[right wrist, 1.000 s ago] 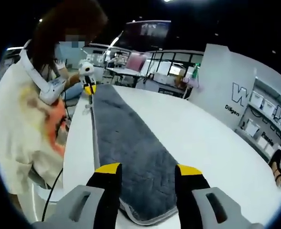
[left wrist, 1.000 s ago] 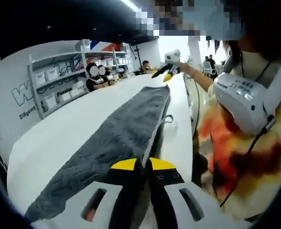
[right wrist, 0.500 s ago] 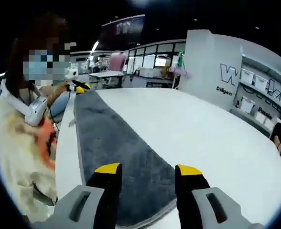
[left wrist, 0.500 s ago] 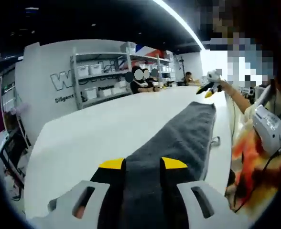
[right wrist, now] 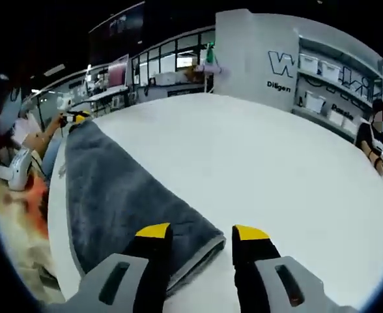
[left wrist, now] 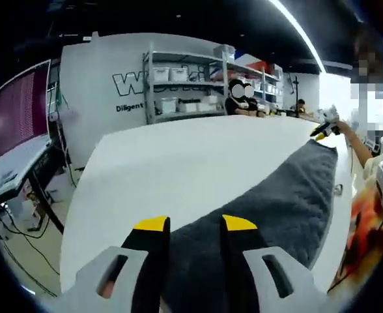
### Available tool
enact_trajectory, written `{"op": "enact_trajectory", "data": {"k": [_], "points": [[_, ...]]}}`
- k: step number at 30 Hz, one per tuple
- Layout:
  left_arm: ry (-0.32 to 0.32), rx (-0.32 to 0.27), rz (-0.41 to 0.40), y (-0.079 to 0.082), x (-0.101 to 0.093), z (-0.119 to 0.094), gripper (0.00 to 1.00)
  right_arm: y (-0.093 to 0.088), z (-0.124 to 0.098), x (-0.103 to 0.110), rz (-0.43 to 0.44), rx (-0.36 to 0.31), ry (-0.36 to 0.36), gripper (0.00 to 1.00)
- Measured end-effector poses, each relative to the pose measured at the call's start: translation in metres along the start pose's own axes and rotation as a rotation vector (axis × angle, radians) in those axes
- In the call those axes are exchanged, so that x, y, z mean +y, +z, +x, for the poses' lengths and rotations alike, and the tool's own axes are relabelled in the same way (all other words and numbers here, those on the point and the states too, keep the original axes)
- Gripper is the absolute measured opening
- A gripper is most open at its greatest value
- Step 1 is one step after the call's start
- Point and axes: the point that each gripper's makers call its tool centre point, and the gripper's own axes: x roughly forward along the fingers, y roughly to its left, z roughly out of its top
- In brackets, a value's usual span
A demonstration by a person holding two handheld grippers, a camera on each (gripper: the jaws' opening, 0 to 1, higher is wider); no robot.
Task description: Fold the towel on the table until its edges align and the towel forms a compact rectangular stack.
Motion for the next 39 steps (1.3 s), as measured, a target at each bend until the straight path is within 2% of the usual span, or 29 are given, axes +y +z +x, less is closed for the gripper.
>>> {"op": "enact_trajectory", "data": {"k": [4,9,13,18,23,26,31,39], "points": [[0.028,0.022,-0.01,-0.002,0.007,-0.007,0.31,-0.007,0.003,-0.007,0.031,0.005,0.0,0.32],[0.082,0.09,-0.023,-0.013,0.017,-0.017,0.31,-0.014,0.002,-0.007,0.038,0.017,-0.002,0.31],[0.11,0.145,-0.039,-0.027,0.029,-0.012,0.31,-0.019,0.003,-0.009,0.034,0.038,-0.013,0.31],[0.156,0.184,-0.056,-0.04,0.047,-0.006,0.3,-0.023,0.006,-0.009,0.028,0.064,-0.026,0.31],[0.13,0.221,-0.056,-0.05,0.043,0.002,0.24,-0.028,0.007,-0.012,0.035,0.084,-0.029,0.28],[0.127,0.236,-0.042,-0.053,0.042,0.005,0.23,-0.028,0.008,-0.007,0.034,0.085,-0.002,0.2],[0.124,0.234,-0.027,-0.052,0.041,0.009,0.13,-0.028,0.009,-0.004,0.018,0.095,-0.009,0.14],[0.118,0.239,0.009,-0.049,0.038,0.015,0.07,-0.026,0.007,-0.01,-0.014,0.127,-0.071,0.02]]}}
